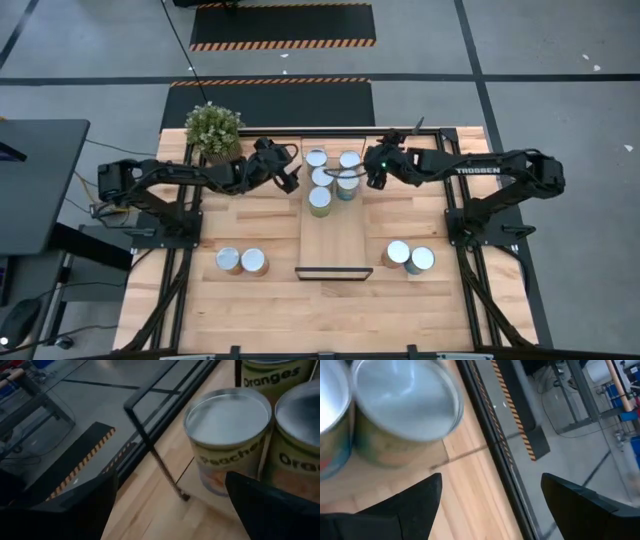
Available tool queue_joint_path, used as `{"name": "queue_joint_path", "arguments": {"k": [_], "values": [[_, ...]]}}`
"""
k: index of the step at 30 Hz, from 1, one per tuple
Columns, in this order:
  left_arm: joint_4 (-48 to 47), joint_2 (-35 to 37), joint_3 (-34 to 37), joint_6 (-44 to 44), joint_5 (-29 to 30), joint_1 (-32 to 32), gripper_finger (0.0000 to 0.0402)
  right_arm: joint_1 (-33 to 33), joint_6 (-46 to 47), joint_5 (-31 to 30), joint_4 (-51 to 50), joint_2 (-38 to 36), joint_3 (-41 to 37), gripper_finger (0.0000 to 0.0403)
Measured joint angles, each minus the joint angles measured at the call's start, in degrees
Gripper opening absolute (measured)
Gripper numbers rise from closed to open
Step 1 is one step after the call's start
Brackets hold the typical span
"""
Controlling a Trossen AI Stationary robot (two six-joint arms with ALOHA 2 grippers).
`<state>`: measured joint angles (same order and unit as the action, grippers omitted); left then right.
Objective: Pick and place cans onto a shelf
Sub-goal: Adjust the cans on the shelf, then put the right canned pineapple on the shelf
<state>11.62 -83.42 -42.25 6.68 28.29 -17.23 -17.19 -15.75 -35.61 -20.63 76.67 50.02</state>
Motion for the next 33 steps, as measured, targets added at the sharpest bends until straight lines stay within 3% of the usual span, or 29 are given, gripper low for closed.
{"name": "queue_joint_path", "arguments": {"k": [9, 19, 24, 27, 30, 33], "values": [[8.9, -5.1, 0.0, 3.0, -0.9, -1.6, 0.0375, -2.8, -4.0, 8.9, 8.1, 1.1, 0.0, 0.0348], [10.7, -5.6, 0.0, 4.0, -1.6, -1.6, 0.0375, -2.8, -5.1, 9.5, 9.0, 0.0, 0.0, 0.0348], [6.0, -4.1, 0.0, 4.5, -1.0, -0.9, 0.0375, -0.8, -3.6, 5.6, 5.8, -3.0, 0.0, 0.0348], [1.5, -1.9, 0.0, 4.5, -3.6, 0.3, 0.0375, 1.8, -0.6, 5.8, 2.1, -4.8, 0.0, 0.0348], [-2.0, 0.5, 0.0, 4.2, -8.0, 2.2, 0.0375, 4.9, 3.5, 7.7, -2.6, -6.2, 0.0, 0.0348], [-4.8, 3.4, 0.0, 1.9, -12.8, 4.2, 0.0375, 7.7, 10.3, 13.6, -6.7, -7.6, 0.0, 0.0348]]}}
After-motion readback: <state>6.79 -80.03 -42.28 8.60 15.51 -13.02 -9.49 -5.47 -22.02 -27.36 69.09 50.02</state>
